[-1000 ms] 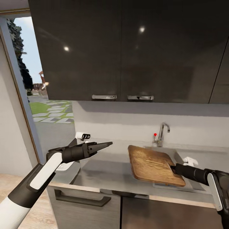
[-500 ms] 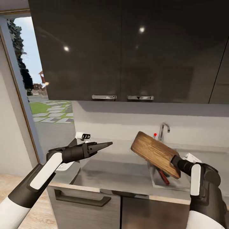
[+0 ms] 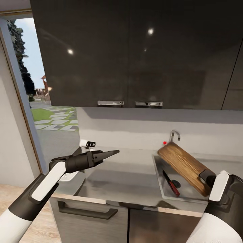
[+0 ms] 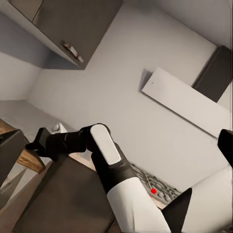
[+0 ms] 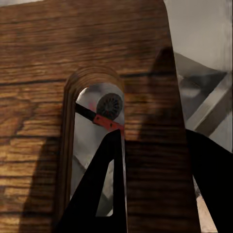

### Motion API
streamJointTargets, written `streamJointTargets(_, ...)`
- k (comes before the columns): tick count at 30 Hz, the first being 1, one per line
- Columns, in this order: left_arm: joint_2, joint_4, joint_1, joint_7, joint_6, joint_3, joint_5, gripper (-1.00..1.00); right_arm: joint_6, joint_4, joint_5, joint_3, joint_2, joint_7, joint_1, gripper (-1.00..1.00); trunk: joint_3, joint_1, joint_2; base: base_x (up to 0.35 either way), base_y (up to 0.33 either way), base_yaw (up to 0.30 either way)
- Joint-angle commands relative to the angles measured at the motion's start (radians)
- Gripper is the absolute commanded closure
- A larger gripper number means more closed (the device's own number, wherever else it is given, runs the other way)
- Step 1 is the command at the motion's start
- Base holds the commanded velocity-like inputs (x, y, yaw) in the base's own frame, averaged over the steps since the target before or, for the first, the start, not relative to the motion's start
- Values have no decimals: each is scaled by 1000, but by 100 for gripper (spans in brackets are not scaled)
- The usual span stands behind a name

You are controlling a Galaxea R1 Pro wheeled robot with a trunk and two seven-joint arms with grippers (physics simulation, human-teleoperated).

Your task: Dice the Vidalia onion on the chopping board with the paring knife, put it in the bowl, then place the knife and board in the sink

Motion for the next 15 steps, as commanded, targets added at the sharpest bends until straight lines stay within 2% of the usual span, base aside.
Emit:
streamJointTargets(1, 1, 1, -1, 2, 6, -2, 14, -100, 2, 0, -39, -2, 1, -38, -2, 100, -1, 0, -1, 0, 0, 0)
streamJointTargets(2, 2, 3, -1, 4, 6, -2, 22, -100, 2, 2, -123, -2, 1, -140, -4, 100, -1, 0, -1, 0, 0, 0)
streamJointTargets(4, 3, 5, -1, 6, 7, -1, 26, -100, 2, 4, -259, 5, 1, -302, -5, 100, -1, 0, -1, 0, 0, 0)
streamJointTargets(6, 3, 7, -1, 7, 10, -1, 27, -100, -81, 5, -442, 42, 1, -493, -5, 100, -1, 0, -1, 0, 0, 0)
streamJointTargets(8, 4, 8, -1, 7, 11, 0, 28, -100, -168, 5, -622, 144, 1, -675, -4, 100, -1, 0, -1, 0, 0, 0)
streamJointTargets(9, 4, 8, -1, 7, 11, 0, 28, -100, -210, 5, -693, 200, 1, -747, -4, 100, -1, 0, -1, 0, 0, 0)
streamJointTargets(10, 5, 8, -1, 7, 12, 0, 28, -100, -318, 4, -814, 320, 1, -860, -4, 100, -1, 0, -1, 0, 0, 0)
streamJointTargets(12, 6, 8, -1, 7, 12, 0, 29, -100, -356, 4, -840, 352, 1, -888, -4, 100, -1, 0, -1, 0, 0, 0)
streamJointTargets(15, 11, 8, -1, 7, 12, 0, 30, -100, -384, 4, -854, 370, 1, -937, -4, 100, -1, 0, -1, 0, 0, 0)
